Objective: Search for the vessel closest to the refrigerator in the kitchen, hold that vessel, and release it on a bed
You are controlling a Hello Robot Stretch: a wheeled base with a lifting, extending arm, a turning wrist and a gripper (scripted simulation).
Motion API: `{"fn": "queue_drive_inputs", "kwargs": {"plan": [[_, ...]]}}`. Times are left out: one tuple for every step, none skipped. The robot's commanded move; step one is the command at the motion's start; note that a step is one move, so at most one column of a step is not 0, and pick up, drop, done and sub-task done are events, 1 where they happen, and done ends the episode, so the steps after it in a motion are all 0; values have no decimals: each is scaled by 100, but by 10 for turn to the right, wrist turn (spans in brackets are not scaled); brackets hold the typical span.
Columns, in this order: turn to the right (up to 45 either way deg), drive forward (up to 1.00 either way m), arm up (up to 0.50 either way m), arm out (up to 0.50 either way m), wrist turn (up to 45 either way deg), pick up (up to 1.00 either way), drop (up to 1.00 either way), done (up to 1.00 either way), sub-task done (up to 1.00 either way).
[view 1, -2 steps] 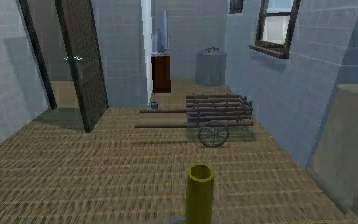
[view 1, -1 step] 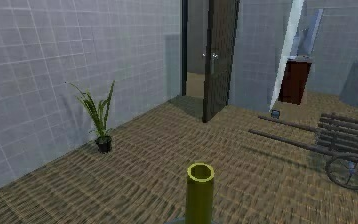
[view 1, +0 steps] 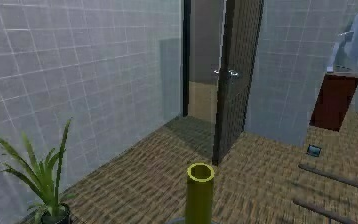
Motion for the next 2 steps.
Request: {"fn": "queue_drive_inputs", "kwargs": {"plan": [[0,100,0,0,0,0,0,0,0],[-60,0,0,0,0,0,0,0,0]]}}
